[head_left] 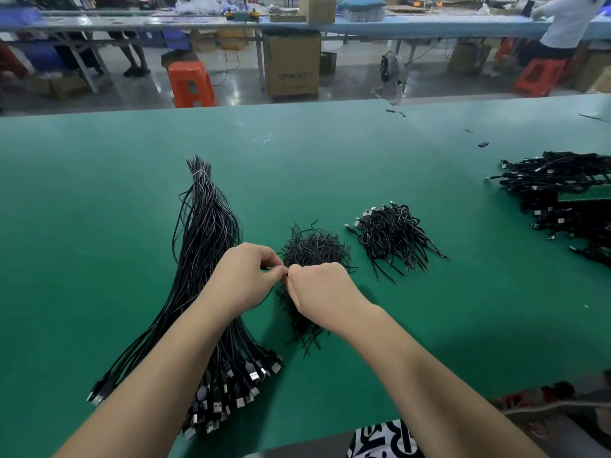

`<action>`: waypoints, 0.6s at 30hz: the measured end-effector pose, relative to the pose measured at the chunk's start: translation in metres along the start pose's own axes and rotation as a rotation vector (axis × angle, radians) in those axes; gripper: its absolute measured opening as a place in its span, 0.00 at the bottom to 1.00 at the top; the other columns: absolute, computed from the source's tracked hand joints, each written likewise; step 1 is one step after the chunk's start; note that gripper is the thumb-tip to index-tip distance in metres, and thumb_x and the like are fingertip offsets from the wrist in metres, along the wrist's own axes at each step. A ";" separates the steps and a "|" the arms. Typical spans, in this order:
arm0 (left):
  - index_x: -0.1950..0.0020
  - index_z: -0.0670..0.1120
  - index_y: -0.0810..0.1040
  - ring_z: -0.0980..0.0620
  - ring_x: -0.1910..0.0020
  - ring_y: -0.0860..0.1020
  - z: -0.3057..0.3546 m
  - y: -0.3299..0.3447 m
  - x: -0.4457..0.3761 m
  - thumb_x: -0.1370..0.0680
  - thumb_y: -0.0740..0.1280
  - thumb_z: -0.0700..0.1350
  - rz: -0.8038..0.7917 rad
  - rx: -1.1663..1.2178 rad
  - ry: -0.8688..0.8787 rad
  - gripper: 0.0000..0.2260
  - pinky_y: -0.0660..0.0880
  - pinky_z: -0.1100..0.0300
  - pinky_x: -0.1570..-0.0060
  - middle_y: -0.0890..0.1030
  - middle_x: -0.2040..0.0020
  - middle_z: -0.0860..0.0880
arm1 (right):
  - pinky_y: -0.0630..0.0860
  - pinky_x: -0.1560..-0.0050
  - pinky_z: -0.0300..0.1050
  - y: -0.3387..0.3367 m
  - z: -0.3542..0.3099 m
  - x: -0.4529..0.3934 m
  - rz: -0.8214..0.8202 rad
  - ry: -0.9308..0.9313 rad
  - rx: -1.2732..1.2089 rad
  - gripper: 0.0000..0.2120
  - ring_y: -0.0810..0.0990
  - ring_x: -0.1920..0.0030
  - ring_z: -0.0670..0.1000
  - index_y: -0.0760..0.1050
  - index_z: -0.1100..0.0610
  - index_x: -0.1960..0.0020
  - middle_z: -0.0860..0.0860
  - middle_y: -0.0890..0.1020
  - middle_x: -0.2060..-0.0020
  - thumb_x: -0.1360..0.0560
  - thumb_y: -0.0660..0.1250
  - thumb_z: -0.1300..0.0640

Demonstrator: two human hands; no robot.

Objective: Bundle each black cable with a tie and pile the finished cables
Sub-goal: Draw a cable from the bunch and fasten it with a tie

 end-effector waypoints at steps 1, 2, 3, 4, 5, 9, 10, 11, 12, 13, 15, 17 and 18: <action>0.54 0.51 0.84 0.60 0.78 0.72 0.002 0.000 0.000 0.21 0.69 0.48 0.003 -0.042 0.000 0.05 0.71 0.63 0.71 0.84 0.51 0.53 | 0.57 0.71 0.45 0.002 0.000 -0.001 -0.026 0.000 -0.012 0.09 0.73 0.72 0.56 0.63 0.53 0.56 0.50 0.81 0.67 0.18 0.58 0.55; 0.53 0.50 0.84 0.60 0.71 0.76 0.004 -0.001 0.000 0.21 0.68 0.47 0.006 -0.085 0.002 0.05 0.76 0.60 0.63 0.84 0.51 0.53 | 0.56 0.70 0.45 0.004 0.000 -0.003 -0.049 0.000 -0.023 0.08 0.75 0.70 0.57 0.63 0.53 0.56 0.51 0.81 0.65 0.18 0.58 0.55; 0.53 0.50 0.83 0.57 0.61 0.79 0.005 -0.001 0.000 0.21 0.68 0.47 0.009 -0.121 0.002 0.05 0.78 0.56 0.55 0.84 0.51 0.53 | 0.57 0.69 0.46 0.005 0.000 -0.003 -0.061 0.001 -0.025 0.08 0.78 0.68 0.57 0.63 0.53 0.55 0.51 0.82 0.64 0.18 0.58 0.56; 0.53 0.50 0.82 0.53 0.55 0.80 0.006 0.000 0.000 0.21 0.67 0.46 0.016 -0.155 0.006 0.05 0.78 0.53 0.50 0.83 0.52 0.53 | 0.58 0.68 0.46 0.005 -0.001 -0.004 -0.065 0.000 -0.020 0.07 0.79 0.67 0.57 0.64 0.53 0.54 0.51 0.82 0.63 0.18 0.58 0.56; 0.53 0.50 0.82 0.50 0.53 0.80 0.007 0.001 0.000 0.21 0.66 0.46 0.029 -0.190 0.017 0.05 0.77 0.52 0.48 0.83 0.52 0.53 | 0.58 0.68 0.46 0.005 -0.002 -0.004 -0.069 0.003 -0.011 0.05 0.80 0.66 0.57 0.65 0.54 0.53 0.51 0.82 0.61 0.18 0.58 0.56; 0.50 0.50 0.79 0.50 0.48 0.77 0.009 0.007 0.000 0.19 0.64 0.48 0.137 -0.312 0.100 0.05 0.72 0.54 0.49 0.79 0.50 0.53 | 0.63 0.65 0.47 0.004 0.002 -0.005 -0.186 0.144 -0.326 0.09 0.79 0.62 0.57 0.70 0.55 0.49 0.51 0.80 0.59 0.17 0.56 0.51; 0.49 0.50 0.78 0.50 0.46 0.76 0.010 0.008 0.000 0.19 0.63 0.48 0.164 -0.338 0.131 0.06 0.70 0.54 0.46 0.79 0.49 0.53 | 0.66 0.65 0.47 0.003 0.005 -0.006 -0.270 0.209 -0.577 0.08 0.78 0.63 0.55 0.71 0.54 0.50 0.51 0.80 0.61 0.17 0.58 0.51; 0.48 0.50 0.78 0.49 0.45 0.76 0.010 0.008 0.001 0.19 0.63 0.49 0.194 -0.354 0.165 0.06 0.69 0.54 0.44 0.79 0.49 0.53 | 0.70 0.65 0.46 0.002 0.007 -0.006 -0.353 0.277 -0.868 0.06 0.78 0.65 0.52 0.72 0.54 0.50 0.51 0.80 0.61 0.19 0.60 0.52; 0.49 0.49 0.78 0.48 0.46 0.76 0.011 0.007 0.001 0.20 0.64 0.48 0.224 -0.354 0.200 0.05 0.68 0.53 0.43 0.80 0.50 0.52 | 0.74 0.65 0.44 -0.001 0.009 -0.005 -0.409 0.331 -1.135 0.04 0.79 0.65 0.49 0.73 0.55 0.49 0.51 0.80 0.60 0.20 0.61 0.56; 0.50 0.48 0.78 0.47 0.47 0.77 0.012 0.005 0.002 0.20 0.65 0.47 0.253 -0.339 0.242 0.04 0.67 0.52 0.43 0.80 0.51 0.51 | 0.77 0.63 0.42 -0.004 0.012 -0.004 -0.440 0.365 -1.362 0.04 0.80 0.63 0.48 0.75 0.56 0.48 0.51 0.81 0.59 0.21 0.61 0.59; 0.52 0.45 0.79 0.44 0.50 0.78 0.013 0.001 0.004 0.22 0.68 0.43 0.306 -0.298 0.330 0.02 0.69 0.50 0.44 0.79 0.54 0.49 | 0.79 0.58 0.44 -0.010 0.016 -0.004 -0.493 0.377 -1.735 0.07 0.83 0.58 0.49 0.76 0.57 0.48 0.50 0.84 0.57 0.19 0.59 0.61; 0.53 0.43 0.78 0.42 0.52 0.78 0.015 -0.002 0.006 0.24 0.70 0.39 0.342 -0.257 0.394 0.02 0.71 0.49 0.46 0.79 0.55 0.47 | 0.79 0.54 0.46 -0.012 0.020 -0.005 -0.528 0.413 -1.970 0.09 0.83 0.55 0.51 0.77 0.56 0.46 0.51 0.84 0.55 0.17 0.58 0.55; 0.54 0.42 0.78 0.41 0.52 0.78 0.015 -0.003 0.007 0.24 0.70 0.38 0.361 -0.237 0.427 0.02 0.72 0.49 0.46 0.79 0.55 0.46 | 0.79 0.54 0.46 -0.012 0.022 -0.006 -0.531 0.462 -2.031 0.11 0.84 0.55 0.51 0.77 0.56 0.46 0.51 0.84 0.55 0.16 0.58 0.53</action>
Point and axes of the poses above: each hand's wrist, its own x-axis away from the middle knuckle, its own y-axis out of the palm, z = x × y, the point moved 3 cm from there along -x, towards the middle knuckle
